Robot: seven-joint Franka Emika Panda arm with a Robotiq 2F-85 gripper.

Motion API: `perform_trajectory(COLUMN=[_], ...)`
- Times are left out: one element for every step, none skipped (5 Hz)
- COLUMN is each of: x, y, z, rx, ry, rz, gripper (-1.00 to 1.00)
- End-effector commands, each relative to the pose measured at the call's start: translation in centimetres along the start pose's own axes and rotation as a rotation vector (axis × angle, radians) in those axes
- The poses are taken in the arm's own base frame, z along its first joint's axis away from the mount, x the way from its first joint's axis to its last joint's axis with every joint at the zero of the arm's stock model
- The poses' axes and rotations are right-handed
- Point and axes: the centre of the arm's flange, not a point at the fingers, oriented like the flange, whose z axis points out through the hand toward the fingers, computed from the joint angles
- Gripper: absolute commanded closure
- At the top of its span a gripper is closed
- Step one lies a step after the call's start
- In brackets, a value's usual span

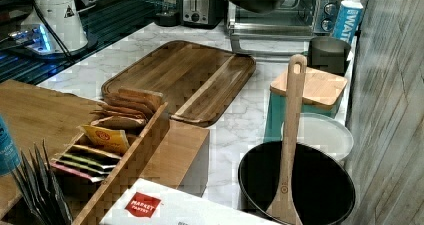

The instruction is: Put the bowl in the oven.

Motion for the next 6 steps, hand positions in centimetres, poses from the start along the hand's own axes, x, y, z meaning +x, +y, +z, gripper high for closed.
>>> perform_trajectory(x=[0.1, 1.0, 0.7, -0.3, -1.5, -2.5], y=[0.2, -1.2, -4.4, -7.8, -10.0, -11.6], z=[0.0, -0.9, -1.9, -3.2, -4.1, -4.3], rx=[0.0, 0.068, 0.075, 0.11, 0.193, 0.258], ry=[0.0, 0.067, 0.119, 0.173, 0.211, 0.253], rz=[0.004, -0.226, -0.456, -0.707, -0.854, -0.916], gripper=[1.0, 1.0, 1.0, 1.0, 1.0, 1.0])
